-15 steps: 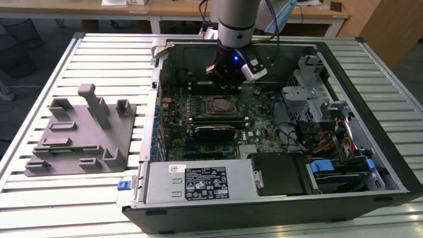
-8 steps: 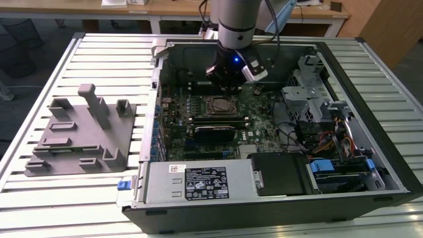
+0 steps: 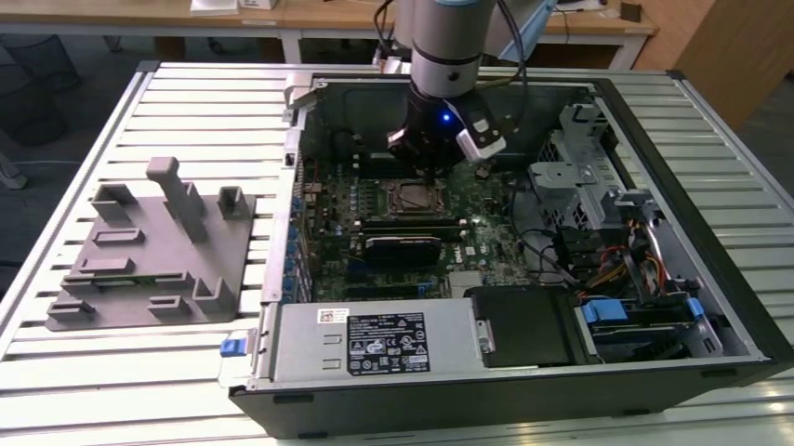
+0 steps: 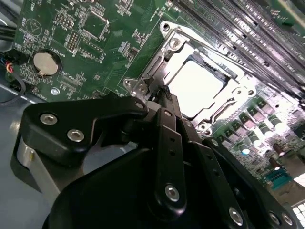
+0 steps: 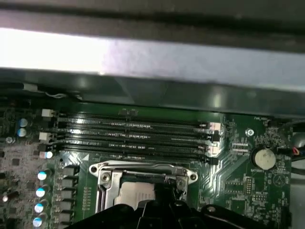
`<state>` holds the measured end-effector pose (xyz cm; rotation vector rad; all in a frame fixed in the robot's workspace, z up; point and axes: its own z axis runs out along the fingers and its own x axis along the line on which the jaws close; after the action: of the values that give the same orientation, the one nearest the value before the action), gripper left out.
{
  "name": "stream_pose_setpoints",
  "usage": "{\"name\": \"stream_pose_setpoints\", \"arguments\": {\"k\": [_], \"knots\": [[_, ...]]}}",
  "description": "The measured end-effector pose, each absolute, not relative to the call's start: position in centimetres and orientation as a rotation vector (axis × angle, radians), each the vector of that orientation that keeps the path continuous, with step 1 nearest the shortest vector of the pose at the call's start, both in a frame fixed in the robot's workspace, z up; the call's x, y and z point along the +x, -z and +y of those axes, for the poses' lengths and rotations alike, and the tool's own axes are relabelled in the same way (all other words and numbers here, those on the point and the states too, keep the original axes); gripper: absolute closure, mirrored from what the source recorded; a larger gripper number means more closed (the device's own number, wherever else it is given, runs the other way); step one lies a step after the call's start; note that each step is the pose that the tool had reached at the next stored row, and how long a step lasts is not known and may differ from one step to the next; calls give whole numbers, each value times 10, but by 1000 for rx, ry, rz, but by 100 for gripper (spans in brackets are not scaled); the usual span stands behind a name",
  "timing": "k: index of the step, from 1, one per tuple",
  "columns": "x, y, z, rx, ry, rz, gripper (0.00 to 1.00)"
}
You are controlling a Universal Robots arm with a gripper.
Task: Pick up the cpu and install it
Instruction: 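Install the second cpu locking lever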
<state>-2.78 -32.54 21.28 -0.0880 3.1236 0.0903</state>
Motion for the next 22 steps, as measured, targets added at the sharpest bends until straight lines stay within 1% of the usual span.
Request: {"name": "stream_pose_setpoints", "arguments": {"k": [6, 9, 18, 22], "knots": [[-28, -230, -325, -88, -91, 3124, 89], [-28, -232, -328, -88, -91, 3124, 89], [-28, -231, -354, -88, -91, 3124, 89], [-28, -236, -359, -88, -94, 3123, 89]]}}
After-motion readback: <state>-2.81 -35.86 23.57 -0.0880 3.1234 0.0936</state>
